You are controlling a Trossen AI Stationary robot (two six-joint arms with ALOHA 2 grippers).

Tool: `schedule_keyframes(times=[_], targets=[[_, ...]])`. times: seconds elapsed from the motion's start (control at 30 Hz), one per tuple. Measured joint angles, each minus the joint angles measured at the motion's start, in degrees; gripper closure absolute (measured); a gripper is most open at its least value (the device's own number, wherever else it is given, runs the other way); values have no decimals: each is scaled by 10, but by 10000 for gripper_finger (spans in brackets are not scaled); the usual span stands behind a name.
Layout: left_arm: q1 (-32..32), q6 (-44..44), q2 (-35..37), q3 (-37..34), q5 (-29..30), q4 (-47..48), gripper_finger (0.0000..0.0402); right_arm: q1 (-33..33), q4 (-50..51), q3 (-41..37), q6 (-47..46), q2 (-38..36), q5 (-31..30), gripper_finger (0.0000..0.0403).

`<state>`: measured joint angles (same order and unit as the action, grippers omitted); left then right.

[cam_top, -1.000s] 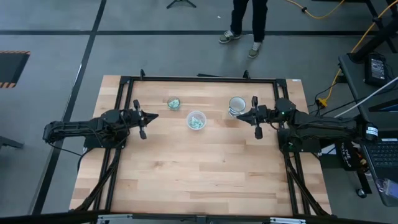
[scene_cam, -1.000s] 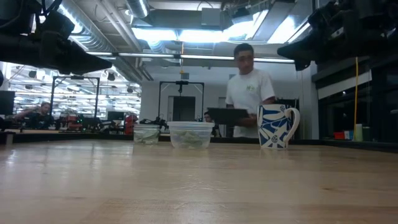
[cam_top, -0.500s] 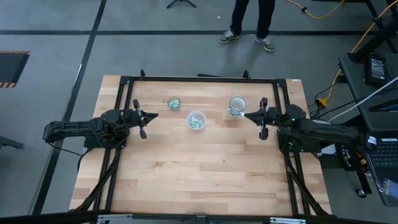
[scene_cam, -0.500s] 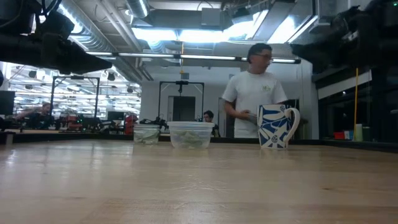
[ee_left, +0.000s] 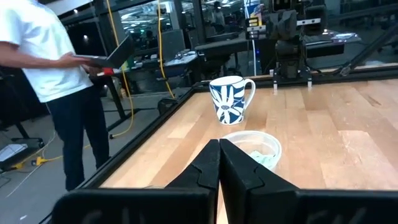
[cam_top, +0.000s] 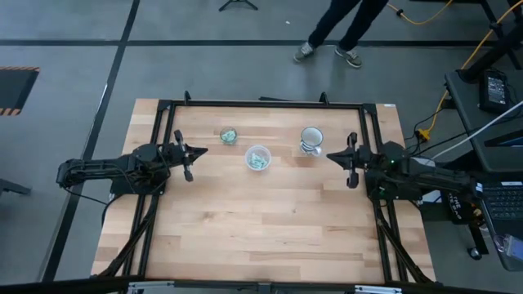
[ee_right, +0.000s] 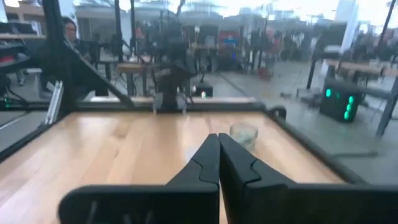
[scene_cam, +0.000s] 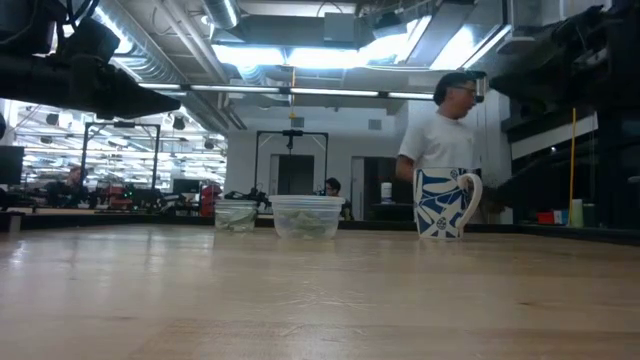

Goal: Pick and place Stevia / Truvia into bins
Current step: Return to Home Position

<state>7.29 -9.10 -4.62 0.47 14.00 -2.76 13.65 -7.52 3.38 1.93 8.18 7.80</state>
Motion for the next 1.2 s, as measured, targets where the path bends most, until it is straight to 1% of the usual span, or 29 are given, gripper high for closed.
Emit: schedule_keyframes(times=[0.13, 0.43, 0.6, 0.67, 0.8, 1.2], targets=[[0, 4, 0, 0, -3, 0, 400, -8, 0, 0, 18, -18, -2, 403], [-1, 50, 0, 0, -19, 0, 400, -8, -1, -2, 34, -18, 7, 403], [-1, 55, 0, 0, -19, 0, 394, -8, -35, -30, 41, -19, 9, 403], [-1, 54, 0, 0, -19, 0, 394, -8, -37, -30, 33, -19, 17, 403], [-1, 54, 0, 0, -19, 0, 396, -8, -40, -30, 17, -19, 55, 400], [-1, 54, 0, 0, -17, 0, 397, -8, -32, -30, -2, -19, 54, 386]])
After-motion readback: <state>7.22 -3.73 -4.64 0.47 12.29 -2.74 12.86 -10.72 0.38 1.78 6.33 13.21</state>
